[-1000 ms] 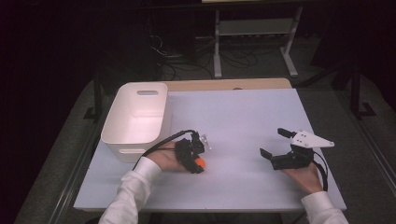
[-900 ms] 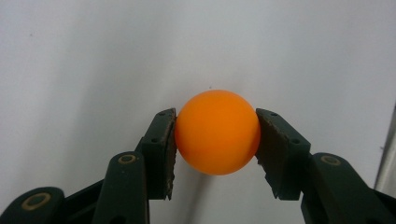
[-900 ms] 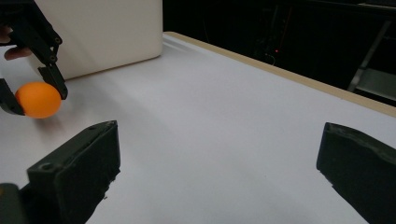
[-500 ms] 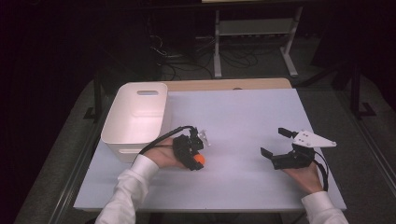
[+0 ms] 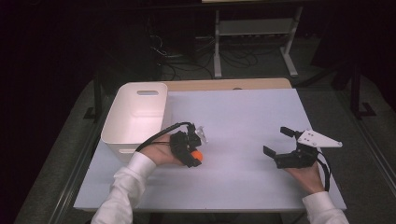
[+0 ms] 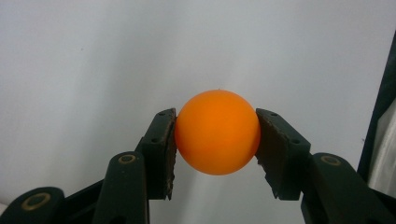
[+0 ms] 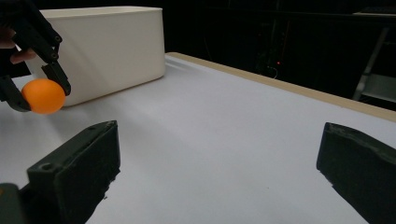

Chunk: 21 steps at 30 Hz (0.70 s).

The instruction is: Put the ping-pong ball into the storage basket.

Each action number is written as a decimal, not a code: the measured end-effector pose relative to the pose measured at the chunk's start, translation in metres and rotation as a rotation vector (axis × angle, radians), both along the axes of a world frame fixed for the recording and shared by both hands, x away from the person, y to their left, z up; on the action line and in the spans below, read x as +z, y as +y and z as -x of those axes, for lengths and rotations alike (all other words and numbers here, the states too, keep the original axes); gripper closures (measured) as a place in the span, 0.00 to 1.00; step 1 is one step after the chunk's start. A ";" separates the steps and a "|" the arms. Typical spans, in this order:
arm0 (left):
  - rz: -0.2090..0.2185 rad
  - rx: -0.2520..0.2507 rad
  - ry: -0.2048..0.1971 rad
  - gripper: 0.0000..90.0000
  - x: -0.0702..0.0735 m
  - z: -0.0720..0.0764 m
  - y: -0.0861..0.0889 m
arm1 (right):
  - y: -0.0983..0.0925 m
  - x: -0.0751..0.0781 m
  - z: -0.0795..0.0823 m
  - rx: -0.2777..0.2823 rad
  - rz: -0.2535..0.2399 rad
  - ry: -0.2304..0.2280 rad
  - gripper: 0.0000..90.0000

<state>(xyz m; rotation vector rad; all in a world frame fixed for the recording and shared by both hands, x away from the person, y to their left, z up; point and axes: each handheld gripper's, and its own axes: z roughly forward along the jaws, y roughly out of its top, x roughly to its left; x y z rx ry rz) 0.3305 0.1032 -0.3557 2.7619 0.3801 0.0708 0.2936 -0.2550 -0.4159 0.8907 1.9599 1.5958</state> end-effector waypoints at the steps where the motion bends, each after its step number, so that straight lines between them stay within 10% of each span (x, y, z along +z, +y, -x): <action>1: -0.003 -0.003 -0.002 0.56 0.001 0.000 0.000 | 0.000 0.000 0.000 0.000 0.001 -0.001 0.00; 21: 0.035 0.024 -0.018 0.56 0.029 -0.002 0.016 | 0.001 -0.001 -0.001 0.001 0.016 0.000 0.00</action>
